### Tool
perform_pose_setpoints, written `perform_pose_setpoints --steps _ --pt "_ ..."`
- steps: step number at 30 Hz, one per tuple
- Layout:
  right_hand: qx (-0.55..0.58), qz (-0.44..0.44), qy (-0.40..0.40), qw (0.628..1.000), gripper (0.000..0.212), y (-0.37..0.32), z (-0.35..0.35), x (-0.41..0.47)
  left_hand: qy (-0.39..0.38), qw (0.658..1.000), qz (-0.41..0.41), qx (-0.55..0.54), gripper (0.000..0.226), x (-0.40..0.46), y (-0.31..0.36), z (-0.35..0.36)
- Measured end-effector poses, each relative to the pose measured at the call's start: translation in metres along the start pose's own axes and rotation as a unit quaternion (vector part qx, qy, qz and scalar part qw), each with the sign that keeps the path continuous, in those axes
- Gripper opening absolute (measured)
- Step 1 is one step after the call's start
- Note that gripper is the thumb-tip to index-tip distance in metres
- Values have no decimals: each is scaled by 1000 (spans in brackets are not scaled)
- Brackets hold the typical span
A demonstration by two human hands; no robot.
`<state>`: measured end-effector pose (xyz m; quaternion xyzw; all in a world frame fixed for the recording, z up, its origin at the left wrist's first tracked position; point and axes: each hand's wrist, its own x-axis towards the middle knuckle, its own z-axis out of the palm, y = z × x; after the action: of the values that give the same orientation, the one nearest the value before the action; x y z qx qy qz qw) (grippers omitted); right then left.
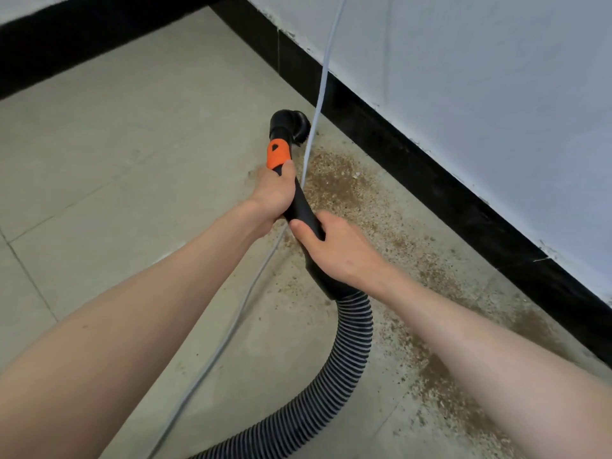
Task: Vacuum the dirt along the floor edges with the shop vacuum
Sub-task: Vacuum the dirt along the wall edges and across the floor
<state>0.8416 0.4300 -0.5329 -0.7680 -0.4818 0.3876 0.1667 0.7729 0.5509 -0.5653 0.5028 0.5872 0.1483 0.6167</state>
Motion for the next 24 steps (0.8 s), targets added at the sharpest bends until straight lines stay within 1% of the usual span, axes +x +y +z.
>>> perform_pose_setpoints --steps 1,4,9,12,15,18,20,22,24 --pt "3 5 10 1000 37 2 -3 2 -6 1000 6 7 43 4 3 5" --pt "13 16 34 999 36 9 -6 6 -31 999 20 26 44 12 11 17" --pt "15 37 62 997 40 7 -2 8 -62 997 24 41 32 17 19 20" --pt "17 49 69 996 43 2 7 0 -87 996 11 31 39 15 13 15" --pt "-11 60 77 995 44 1 18 -16 -111 993 14 39 44 8 -3 18" --pt "-24 71 84 994 44 4 21 -25 -118 992 17 32 48 1 -11 21" --pt "-12 76 81 994 44 4 18 -25 -128 992 -1 14 53 0 -10 21" --pt "3 72 76 995 44 0 16 -21 -122 993 -9 3 50 -3 -7 17" --pt "19 66 70 995 45 -6 15 -13 -99 995 3 3 45 -4 -1 10"
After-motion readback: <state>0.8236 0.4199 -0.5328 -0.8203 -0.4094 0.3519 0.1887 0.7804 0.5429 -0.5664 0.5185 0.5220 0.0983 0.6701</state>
